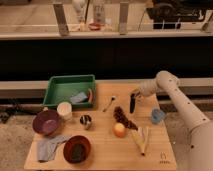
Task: Wipe table surface with brush
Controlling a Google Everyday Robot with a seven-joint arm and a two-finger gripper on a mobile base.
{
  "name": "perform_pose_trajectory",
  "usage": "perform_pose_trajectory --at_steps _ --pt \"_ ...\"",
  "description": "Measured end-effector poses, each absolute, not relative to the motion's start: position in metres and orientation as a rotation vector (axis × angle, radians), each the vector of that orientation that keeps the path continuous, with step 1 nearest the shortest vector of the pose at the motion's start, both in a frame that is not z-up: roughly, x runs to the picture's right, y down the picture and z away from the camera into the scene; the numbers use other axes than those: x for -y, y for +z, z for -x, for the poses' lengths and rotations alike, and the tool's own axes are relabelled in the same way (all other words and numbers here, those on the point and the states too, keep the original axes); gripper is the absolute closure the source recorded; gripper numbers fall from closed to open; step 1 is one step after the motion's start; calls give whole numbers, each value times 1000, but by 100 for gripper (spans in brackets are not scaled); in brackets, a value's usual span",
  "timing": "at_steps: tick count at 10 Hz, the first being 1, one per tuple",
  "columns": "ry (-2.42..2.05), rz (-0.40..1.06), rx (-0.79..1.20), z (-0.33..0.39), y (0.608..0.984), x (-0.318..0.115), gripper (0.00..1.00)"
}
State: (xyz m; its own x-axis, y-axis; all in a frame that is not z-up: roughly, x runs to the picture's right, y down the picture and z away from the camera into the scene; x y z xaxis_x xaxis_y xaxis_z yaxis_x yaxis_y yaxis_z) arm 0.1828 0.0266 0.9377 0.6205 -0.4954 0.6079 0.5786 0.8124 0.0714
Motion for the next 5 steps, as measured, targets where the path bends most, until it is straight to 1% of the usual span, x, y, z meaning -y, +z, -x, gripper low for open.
perform_pose_trajectory --at_steps 5 --pt "-652 159 671 -176 938 -30 100"
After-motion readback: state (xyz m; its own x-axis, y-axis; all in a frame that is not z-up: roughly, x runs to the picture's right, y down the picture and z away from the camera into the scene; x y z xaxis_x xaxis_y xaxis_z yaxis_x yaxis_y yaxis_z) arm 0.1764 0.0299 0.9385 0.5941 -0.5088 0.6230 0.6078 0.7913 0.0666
